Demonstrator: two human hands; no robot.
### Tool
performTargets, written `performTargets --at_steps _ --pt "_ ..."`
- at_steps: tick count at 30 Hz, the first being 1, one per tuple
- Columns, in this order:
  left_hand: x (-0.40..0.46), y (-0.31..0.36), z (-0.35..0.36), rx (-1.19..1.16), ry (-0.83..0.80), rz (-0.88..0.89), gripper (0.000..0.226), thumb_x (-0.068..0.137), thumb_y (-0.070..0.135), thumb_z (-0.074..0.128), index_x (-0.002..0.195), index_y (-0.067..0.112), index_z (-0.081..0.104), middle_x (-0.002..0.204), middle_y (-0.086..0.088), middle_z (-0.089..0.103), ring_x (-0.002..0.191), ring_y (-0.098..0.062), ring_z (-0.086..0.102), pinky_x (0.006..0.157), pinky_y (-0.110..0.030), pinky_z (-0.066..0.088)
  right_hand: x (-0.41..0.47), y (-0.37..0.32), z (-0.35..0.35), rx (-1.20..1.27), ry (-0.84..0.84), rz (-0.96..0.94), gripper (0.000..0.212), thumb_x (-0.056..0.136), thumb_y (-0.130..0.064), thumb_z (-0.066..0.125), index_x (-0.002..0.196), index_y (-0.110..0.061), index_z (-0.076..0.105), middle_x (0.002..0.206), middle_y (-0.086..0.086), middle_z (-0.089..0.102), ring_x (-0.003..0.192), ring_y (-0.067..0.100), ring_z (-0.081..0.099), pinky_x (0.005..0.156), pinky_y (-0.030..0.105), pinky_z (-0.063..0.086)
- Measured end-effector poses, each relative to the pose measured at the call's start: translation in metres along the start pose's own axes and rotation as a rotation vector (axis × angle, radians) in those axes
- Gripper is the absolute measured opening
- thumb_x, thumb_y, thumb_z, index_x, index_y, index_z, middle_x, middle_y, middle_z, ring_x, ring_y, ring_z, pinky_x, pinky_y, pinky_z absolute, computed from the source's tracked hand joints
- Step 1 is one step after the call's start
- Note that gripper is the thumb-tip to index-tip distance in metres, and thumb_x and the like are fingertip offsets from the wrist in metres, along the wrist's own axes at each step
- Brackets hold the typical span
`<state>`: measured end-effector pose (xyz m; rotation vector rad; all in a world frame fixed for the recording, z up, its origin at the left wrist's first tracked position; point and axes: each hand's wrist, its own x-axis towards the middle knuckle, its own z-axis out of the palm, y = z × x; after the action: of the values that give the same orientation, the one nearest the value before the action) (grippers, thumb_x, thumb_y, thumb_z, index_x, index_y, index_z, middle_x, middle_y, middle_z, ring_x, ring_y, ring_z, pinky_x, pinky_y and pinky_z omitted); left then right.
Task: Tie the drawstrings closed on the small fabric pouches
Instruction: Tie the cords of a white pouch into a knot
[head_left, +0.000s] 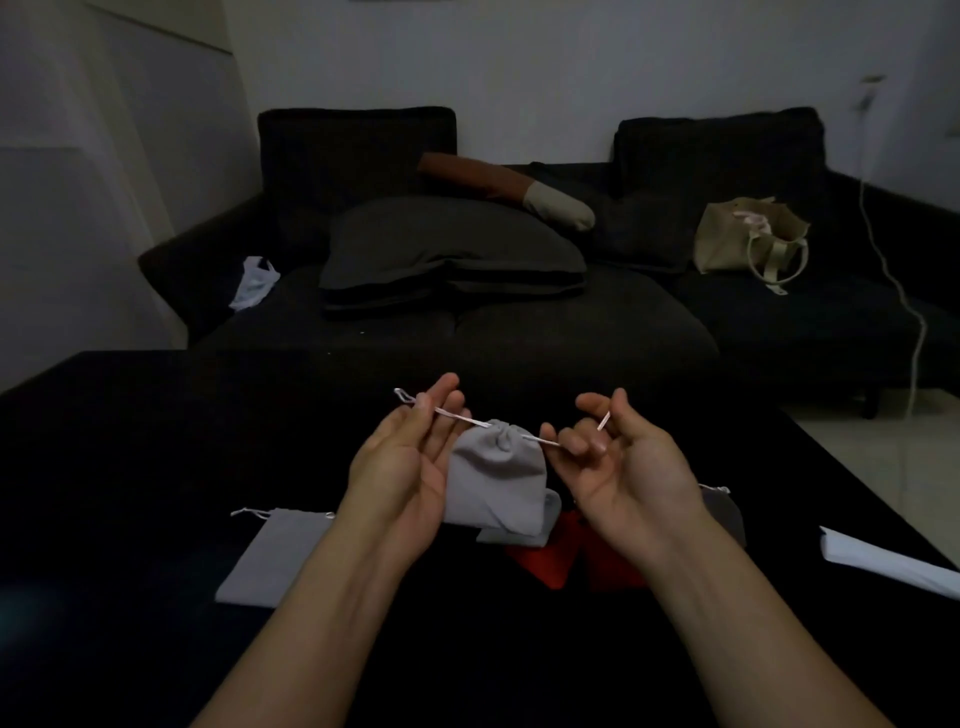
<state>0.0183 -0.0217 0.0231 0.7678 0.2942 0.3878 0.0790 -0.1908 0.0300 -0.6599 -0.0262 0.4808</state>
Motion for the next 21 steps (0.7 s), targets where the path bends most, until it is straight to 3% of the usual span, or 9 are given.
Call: performTargets --at_steps 2,5,9,11,13,15,17,19,21 --pt "-0.002 0.0 0.001 -0.02 -0.02 -0.056 0.023 0.1 0.021 0.051 0.106 0.012 0.072 0.099 0.001 0.077 0.093 -0.008 0.073 0.08 -0.026 0.057 0.0 -0.001 0.002 -0.064 -0.01 -0.05 0.041 0.103 -0.037 0.04 0.087 -0.005 0.06 0.049 0.0 0.033 0.044 0.012 0.041 0.07 0.033 0.054" --pt "-0.006 0.0 0.002 0.149 -0.13 0.034 0.028 0.099 0.024 0.05 0.098 0.015 0.077 0.097 -0.004 0.078 0.091 -0.012 0.074 0.071 -0.025 0.059 -0.001 -0.002 0.005 -0.235 -0.044 -0.111 0.045 0.103 -0.039 0.039 0.084 -0.007 0.063 0.048 -0.003 0.03 0.042 0.009 0.034 0.059 0.028 0.051" --pt "-0.014 -0.006 0.005 0.589 -0.341 0.221 0.032 0.098 0.031 0.049 0.089 0.022 0.078 0.059 -0.001 0.062 0.066 -0.013 0.067 0.064 -0.021 0.053 -0.007 0.0 0.011 -0.484 -0.166 -0.158 0.047 0.102 -0.038 0.04 0.078 -0.008 0.067 0.048 -0.001 0.035 0.043 0.011 0.038 0.051 0.029 0.046" --pt "-0.018 -0.01 0.006 0.757 -0.424 0.24 0.034 0.102 0.024 0.048 0.086 0.02 0.077 0.051 0.003 0.05 0.053 -0.009 0.055 0.057 -0.017 0.047 -0.012 -0.002 0.014 -0.636 -0.193 -0.253 0.046 0.102 -0.035 0.043 0.077 -0.007 0.071 0.054 0.003 0.047 0.05 0.014 0.049 0.055 0.028 0.048" --pt "-0.022 -0.01 0.008 0.843 -0.454 0.233 0.035 0.102 0.022 0.047 0.084 0.017 0.076 0.049 0.005 0.045 0.048 -0.007 0.046 0.052 -0.015 0.041 -0.017 -0.005 0.017 -0.798 -0.216 -0.408 0.042 0.101 -0.032 0.047 0.079 -0.01 0.075 0.076 0.008 0.062 0.07 0.012 0.062 0.062 0.021 0.052" --pt "-0.026 -0.01 0.011 0.851 -0.462 0.198 0.035 0.102 0.021 0.046 0.086 0.013 0.076 0.049 0.005 0.044 0.047 -0.006 0.042 0.05 -0.015 0.039 -0.02 -0.009 0.019 -0.957 -0.29 -0.563 0.036 0.101 -0.027 0.047 0.087 -0.016 0.078 0.106 0.004 0.064 0.095 0.003 0.063 0.07 0.013 0.051" --pt "-0.03 -0.007 0.014 0.839 -0.503 0.138 0.04 0.103 0.021 0.044 0.077 0.019 0.075 0.051 0.004 0.043 0.049 -0.006 0.04 0.051 -0.018 0.037 -0.023 -0.011 0.021 -1.074 -0.374 -0.604 0.033 0.101 -0.027 0.046 0.095 -0.018 0.078 0.121 -0.004 0.062 0.11 -0.004 0.058 0.081 0.01 0.047" --pt "-0.035 -0.005 0.017 0.857 -0.576 0.06 0.046 0.103 0.022 0.044 0.062 0.023 0.066 0.055 0.003 0.044 0.051 -0.006 0.039 0.052 -0.018 0.036 -0.023 -0.011 0.021 -1.123 -0.431 -0.542 0.035 0.098 -0.033 0.046 0.099 -0.018 0.077 0.121 -0.006 0.065 0.111 0.0 0.061 0.086 0.011 0.047" --pt "-0.039 -0.003 0.019 0.858 -0.608 -0.022 0.04 0.103 0.023 0.044 0.065 0.018 0.056 0.058 0.002 0.044 0.053 -0.007 0.041 0.053 -0.018 0.037 -0.022 -0.009 0.02 -1.08 -0.433 -0.429 0.038 0.092 -0.038 0.048 0.099 -0.014 0.076 0.106 0.002 0.071 0.094 0.012 0.071 0.075 0.017 0.054"
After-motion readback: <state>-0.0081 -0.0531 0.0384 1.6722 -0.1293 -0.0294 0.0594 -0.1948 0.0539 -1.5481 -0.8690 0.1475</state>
